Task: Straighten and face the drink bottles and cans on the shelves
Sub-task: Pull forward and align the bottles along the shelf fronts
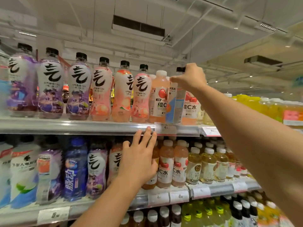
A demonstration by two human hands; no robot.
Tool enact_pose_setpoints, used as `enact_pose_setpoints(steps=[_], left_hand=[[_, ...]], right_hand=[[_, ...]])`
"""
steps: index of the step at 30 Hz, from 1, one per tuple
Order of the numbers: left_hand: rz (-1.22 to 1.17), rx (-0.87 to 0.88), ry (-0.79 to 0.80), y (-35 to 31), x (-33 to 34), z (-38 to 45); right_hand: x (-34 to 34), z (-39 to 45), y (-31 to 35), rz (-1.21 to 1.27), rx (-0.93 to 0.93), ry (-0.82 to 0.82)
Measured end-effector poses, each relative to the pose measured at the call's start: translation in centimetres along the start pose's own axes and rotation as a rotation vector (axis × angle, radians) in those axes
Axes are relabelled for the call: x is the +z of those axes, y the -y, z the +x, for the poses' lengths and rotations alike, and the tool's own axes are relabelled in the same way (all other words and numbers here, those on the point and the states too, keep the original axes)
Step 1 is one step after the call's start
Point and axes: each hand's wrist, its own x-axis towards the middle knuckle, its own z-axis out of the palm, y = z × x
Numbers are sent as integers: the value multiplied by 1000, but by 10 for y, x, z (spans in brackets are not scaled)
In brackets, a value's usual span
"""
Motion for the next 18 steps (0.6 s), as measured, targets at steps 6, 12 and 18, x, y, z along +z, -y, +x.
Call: enact_pose_setpoints(steps=[6,12,18], left_hand=[[9,-42,39,-8,-5,-1],[93,-60,126,-14,-18,2],[-51,-107,251,-26,-26,0]], right_hand=[[-9,-23,-17,81,-9,11],[-18,-49,-38,135,-41,42],[-41,-98,-63,244,-123,-42]])
